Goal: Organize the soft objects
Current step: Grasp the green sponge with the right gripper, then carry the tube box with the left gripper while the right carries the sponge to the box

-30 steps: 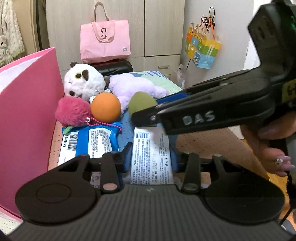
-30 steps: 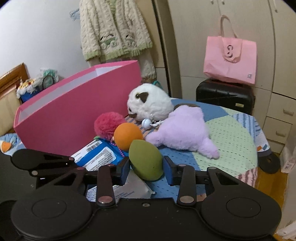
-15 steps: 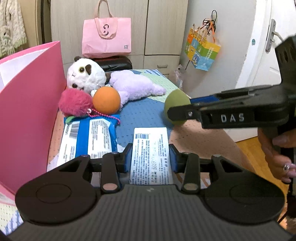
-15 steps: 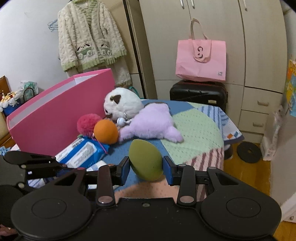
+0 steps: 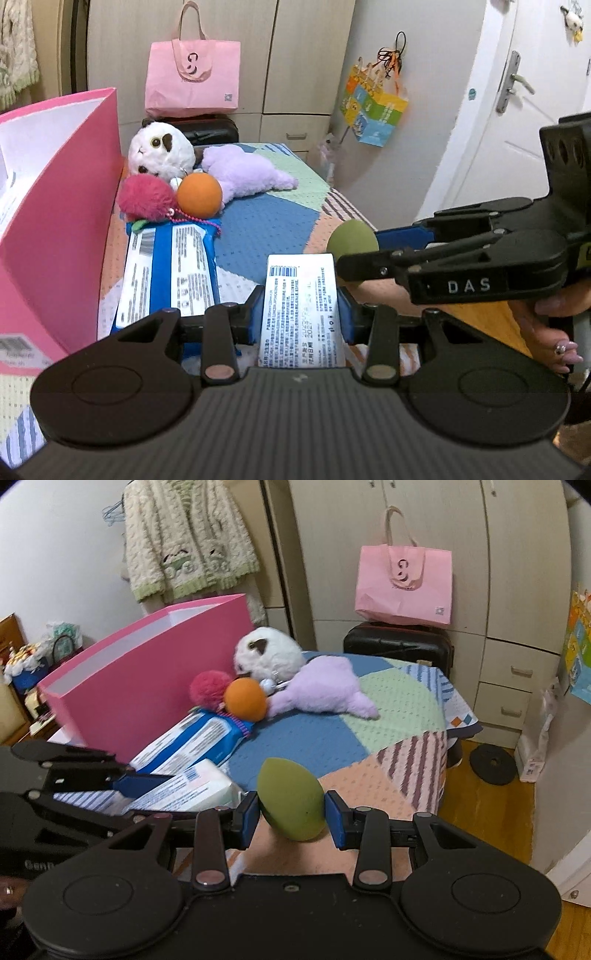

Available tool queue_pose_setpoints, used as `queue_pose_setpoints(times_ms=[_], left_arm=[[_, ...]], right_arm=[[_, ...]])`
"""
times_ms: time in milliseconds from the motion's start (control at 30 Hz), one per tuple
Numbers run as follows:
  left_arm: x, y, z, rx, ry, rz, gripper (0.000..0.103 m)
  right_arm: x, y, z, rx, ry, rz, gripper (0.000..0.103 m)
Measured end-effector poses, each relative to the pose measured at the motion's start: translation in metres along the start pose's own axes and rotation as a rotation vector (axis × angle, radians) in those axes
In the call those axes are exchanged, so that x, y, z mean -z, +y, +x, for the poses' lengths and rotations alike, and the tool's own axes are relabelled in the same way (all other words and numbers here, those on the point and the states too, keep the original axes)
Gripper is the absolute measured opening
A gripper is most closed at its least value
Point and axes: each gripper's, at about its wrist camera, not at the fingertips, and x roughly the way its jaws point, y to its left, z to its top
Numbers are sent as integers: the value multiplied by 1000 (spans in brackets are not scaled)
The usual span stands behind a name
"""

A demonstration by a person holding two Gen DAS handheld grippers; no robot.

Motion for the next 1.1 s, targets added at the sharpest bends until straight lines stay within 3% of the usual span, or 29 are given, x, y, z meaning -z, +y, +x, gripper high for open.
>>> queue_pose_setpoints(times_ms=[200, 400, 800, 1100], left_arm=[[3, 7, -20, 39, 23, -15, 38], [3, 25, -40, 121, 111, -73, 38], [9, 57, -99, 103, 170, -77, 38], [-9, 101, -158, 45, 123, -116, 38]], right_arm=[[2, 16, -16, -25, 46, -16, 44], [4, 33, -28, -66, 90, -14, 44], [-12, 103, -43, -177, 142, -142, 44], [-61, 158, -37, -258, 123, -281, 44]])
